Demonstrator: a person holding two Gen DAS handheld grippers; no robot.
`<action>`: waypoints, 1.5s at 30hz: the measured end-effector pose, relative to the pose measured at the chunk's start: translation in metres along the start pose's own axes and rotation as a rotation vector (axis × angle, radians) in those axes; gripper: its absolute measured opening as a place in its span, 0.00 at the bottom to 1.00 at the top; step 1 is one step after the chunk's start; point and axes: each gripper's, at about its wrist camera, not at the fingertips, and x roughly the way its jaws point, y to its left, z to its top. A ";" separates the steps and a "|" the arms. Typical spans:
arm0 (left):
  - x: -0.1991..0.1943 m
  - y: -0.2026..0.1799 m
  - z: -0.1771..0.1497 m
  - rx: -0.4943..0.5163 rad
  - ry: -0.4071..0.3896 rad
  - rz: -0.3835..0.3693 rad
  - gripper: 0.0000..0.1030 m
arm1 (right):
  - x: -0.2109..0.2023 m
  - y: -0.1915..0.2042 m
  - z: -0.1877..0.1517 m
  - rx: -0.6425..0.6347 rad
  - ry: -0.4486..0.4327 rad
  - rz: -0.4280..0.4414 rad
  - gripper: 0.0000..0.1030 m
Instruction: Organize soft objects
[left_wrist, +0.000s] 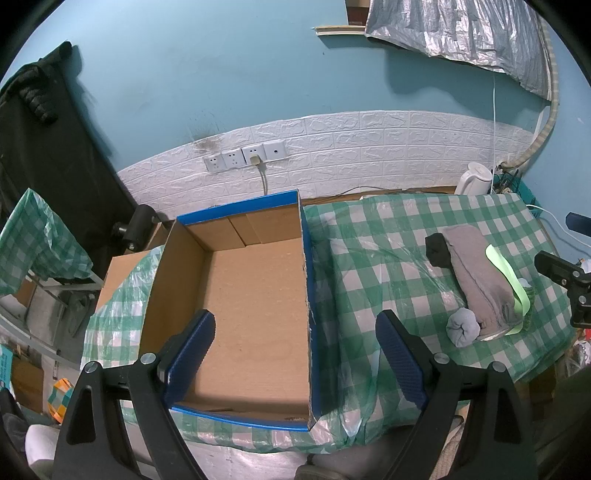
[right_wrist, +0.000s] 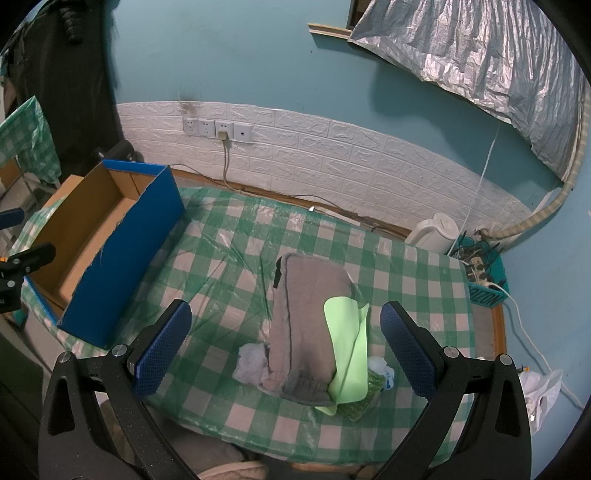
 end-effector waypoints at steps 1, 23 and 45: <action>0.000 0.000 0.000 0.000 0.000 0.000 0.87 | 0.000 0.000 0.000 0.000 0.000 -0.001 0.98; 0.007 -0.009 0.000 0.006 0.031 -0.019 0.87 | 0.009 -0.016 -0.008 0.020 0.027 -0.010 0.98; 0.048 -0.066 0.012 0.047 0.146 -0.105 0.87 | 0.062 -0.071 -0.040 0.094 0.136 -0.019 0.96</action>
